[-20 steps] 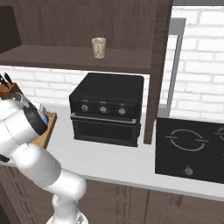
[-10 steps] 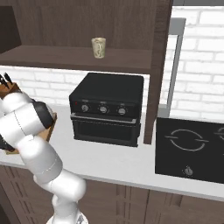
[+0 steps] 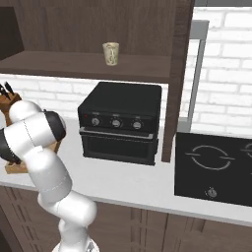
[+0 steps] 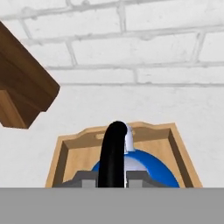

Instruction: Pick the kettle from the counter and place it on the tray. Then pick the mug from the cabinet and place it on the tray. Then close the cabinet doors.

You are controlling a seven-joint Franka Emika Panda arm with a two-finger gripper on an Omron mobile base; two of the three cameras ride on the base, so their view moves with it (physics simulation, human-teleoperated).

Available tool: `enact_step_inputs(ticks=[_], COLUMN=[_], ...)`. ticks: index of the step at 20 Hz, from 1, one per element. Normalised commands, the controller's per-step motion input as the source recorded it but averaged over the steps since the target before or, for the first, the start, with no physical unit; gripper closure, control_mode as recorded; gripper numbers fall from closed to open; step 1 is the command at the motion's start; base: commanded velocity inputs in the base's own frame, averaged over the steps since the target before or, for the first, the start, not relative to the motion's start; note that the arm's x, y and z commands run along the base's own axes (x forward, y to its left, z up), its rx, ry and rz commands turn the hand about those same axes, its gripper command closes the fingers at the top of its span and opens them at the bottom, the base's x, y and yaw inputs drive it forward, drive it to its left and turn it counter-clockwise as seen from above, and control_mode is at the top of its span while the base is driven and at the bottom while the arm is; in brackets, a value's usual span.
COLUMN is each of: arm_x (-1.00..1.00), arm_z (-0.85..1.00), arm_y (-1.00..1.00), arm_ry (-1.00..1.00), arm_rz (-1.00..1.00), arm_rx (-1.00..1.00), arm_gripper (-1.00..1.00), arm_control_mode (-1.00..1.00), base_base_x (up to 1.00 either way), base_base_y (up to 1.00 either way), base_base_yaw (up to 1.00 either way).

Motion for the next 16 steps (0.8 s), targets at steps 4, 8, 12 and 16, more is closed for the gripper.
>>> enact_step_inputs(ticks=[4,8,12,16], arm_x=[-0.01,-0.05,-0.20,-0.45], arm_z=[0.01,0.17,0.38,0.45], arm_y=[0.00,0.00,-0.07,-0.15], arm_ry=[-0.02,-0.03,-0.11,-0.06], arm_rz=[0.01,0.05,0.02,0.00], arm_rx=[0.00,0.00,0.00,0.01], arm_gripper=[-1.00,-1.00,-1.00,-1.00], arm_control_mode=[-1.00,-1.00,-1.00,-1.00], base_base_x=[0.00,0.00,0.00,0.00], base_base_y=[0.00,0.00,0.00,0.00], base_base_yaw=[0.00,0.00,0.00,0.00])
